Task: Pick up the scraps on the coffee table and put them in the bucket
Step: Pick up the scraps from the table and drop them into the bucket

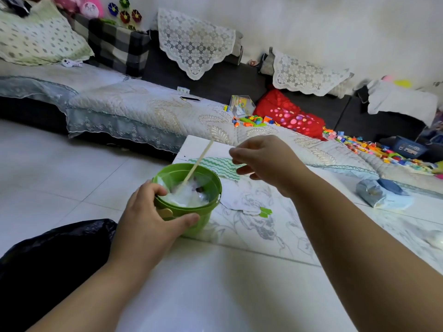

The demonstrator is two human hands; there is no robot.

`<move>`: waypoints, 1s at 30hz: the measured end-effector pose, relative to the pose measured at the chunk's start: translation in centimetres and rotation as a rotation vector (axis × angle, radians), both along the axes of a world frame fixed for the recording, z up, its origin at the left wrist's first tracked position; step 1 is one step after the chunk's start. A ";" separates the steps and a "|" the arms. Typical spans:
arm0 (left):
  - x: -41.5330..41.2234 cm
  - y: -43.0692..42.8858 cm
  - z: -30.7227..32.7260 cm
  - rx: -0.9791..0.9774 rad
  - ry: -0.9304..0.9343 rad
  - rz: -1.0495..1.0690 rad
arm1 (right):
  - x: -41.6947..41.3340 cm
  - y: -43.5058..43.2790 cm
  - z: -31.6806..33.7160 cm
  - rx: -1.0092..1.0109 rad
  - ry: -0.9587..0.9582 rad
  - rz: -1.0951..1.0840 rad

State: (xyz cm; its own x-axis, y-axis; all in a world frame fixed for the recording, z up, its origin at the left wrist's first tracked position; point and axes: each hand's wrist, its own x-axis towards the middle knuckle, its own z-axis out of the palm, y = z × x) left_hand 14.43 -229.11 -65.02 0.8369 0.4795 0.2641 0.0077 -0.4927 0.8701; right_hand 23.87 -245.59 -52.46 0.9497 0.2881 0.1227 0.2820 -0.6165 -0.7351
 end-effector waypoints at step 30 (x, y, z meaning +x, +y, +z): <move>1.4 -1.7 -0.8 -0.036 0.036 -0.028 | 3.7 -4.9 -12.4 -0.581 0.109 -0.138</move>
